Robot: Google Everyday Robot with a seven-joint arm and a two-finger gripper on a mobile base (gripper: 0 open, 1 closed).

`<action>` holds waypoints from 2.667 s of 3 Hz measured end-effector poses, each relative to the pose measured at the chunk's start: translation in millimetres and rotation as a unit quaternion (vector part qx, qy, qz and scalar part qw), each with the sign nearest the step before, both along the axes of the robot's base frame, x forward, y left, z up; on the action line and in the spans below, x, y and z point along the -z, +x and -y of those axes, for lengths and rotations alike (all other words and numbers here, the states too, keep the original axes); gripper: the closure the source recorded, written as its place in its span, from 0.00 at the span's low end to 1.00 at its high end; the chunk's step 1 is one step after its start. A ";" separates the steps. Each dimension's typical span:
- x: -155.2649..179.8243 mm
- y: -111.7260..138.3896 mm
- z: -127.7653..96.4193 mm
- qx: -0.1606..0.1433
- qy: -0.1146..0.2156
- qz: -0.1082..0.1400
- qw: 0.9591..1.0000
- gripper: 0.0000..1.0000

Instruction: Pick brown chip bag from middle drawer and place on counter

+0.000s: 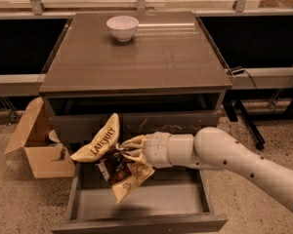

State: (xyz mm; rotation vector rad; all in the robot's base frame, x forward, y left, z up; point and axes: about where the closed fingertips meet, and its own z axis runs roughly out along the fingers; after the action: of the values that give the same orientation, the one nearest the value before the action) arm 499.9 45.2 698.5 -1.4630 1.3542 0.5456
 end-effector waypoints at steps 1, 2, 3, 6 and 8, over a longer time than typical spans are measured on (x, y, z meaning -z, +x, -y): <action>-2.5 0.0 -0.9 -0.002 0.001 0.002 1.000 1.00; -69.6 4.5 -1.8 -0.030 0.016 0.059 0.998 1.00; -134.2 8.8 -0.4 -0.054 0.030 0.113 0.992 1.00; -217.3 41.8 -6.7 -0.081 0.017 0.176 0.981 1.00; -277.9 116.9 -62.2 -0.169 -0.001 0.221 0.960 1.00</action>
Offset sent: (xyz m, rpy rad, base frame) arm 0.0098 -0.0003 0.1286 0.0573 -0.2172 0.1079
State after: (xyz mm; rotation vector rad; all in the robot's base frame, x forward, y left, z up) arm 616.8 107.4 976.4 -1.7078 0.7600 0.3959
